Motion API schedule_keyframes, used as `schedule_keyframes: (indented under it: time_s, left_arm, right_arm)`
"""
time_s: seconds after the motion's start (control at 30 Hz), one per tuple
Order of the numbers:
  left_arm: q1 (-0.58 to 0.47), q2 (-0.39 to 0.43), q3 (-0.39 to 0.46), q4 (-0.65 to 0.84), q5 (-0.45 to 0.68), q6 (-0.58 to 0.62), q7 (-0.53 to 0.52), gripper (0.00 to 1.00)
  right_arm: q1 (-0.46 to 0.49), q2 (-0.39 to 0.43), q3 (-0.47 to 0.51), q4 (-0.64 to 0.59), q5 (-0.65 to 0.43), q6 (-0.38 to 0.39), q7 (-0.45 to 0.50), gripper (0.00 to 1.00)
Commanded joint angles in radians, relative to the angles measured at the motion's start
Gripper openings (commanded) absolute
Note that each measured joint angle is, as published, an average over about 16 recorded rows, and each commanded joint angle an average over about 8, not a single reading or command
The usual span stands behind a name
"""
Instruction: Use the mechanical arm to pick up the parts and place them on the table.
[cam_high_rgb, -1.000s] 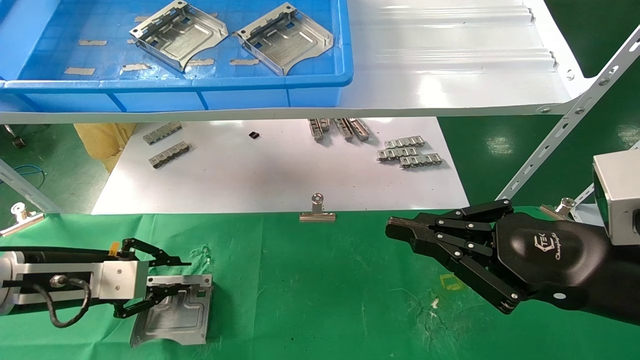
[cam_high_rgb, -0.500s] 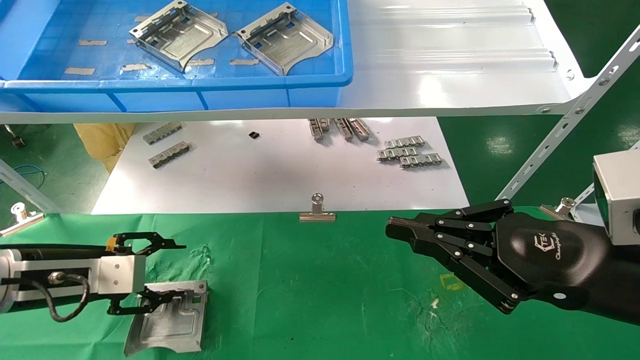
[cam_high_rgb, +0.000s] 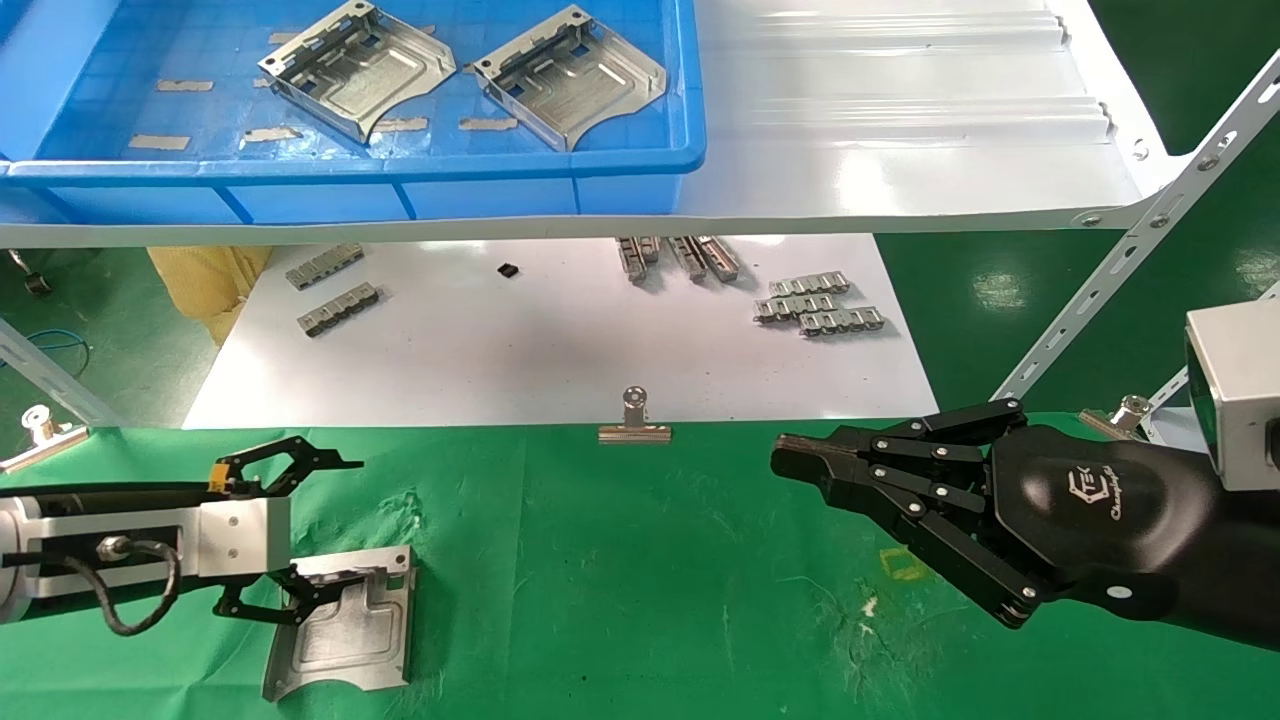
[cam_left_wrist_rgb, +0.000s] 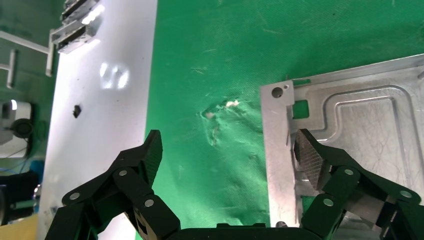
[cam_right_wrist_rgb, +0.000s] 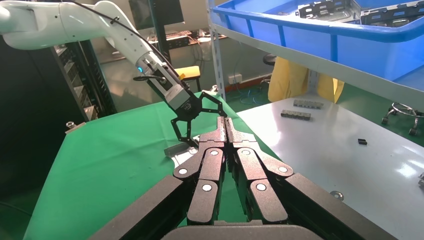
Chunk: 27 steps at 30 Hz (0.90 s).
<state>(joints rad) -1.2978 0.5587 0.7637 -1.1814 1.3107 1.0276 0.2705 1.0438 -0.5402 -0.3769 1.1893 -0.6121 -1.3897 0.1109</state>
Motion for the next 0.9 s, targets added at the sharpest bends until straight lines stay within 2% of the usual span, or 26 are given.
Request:
schedule_keyframes:
  time_s: [0.03, 0.3, 0.67, 0.7, 0.9]
  left_arm:
    - [0.005, -0.001, -0.002, -0.003, -0.002, -0.009, 0.003, 1.0]
    - [0.003, -0.012, -0.021, -0.025, -0.041, 0.001, 0.019, 1.0]
    - [0.01, -0.038, -0.063, -0.048, -0.226, 0.124, -0.033, 1.0]
    - [0.012, -0.038, -0.067, -0.049, -0.234, 0.13, -0.038, 1.0]
    - [0.032, -0.03, -0.103, -0.054, -0.263, 0.155, -0.077, 1.0]
  right_arm:
    - [0.0, 0.0, 0.0, 0.0, 0.0, 0.0, 0.0, 0.0]
    - [0.0, 0.0, 0.0, 0.0, 0.0, 0.0, 0.0, 0.0]
    - [0.0, 0.0, 0.0, 0.0, 0.0, 0.0, 0.0, 0.02]
    - [0.0, 0.0, 0.0, 0.0, 0.0, 0.0, 0.0, 0.09]
    - [0.0, 0.0, 0.0, 0.0, 0.0, 0.0, 0.0, 0.84]
